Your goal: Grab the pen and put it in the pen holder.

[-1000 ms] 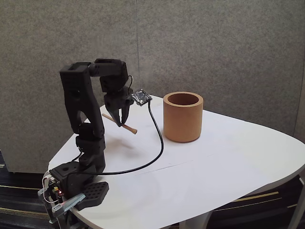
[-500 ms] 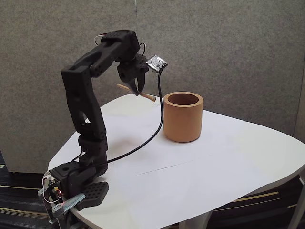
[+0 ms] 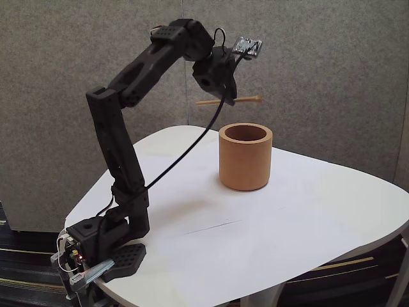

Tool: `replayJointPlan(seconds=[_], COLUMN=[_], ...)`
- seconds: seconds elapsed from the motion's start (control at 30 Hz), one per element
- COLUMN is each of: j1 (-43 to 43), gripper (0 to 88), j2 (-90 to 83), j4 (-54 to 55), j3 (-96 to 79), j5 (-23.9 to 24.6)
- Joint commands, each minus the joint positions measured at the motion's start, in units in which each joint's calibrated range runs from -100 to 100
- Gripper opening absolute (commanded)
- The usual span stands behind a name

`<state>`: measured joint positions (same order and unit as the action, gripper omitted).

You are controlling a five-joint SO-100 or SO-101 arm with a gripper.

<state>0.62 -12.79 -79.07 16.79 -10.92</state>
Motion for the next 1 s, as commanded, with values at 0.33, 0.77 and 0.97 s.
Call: replayJointPlan(seconds=[0.33, 0.77, 0.97], j1=[5.01, 2.45, 0.25], gripper=[0.7, 0.7, 0.7], j2=[-0.27, -0.11, -0.02], j4=[24.32, 45.25, 57.71], j3=[10.38, 9.93, -2.26], j5=[-18.12, -31.65, -35.7])
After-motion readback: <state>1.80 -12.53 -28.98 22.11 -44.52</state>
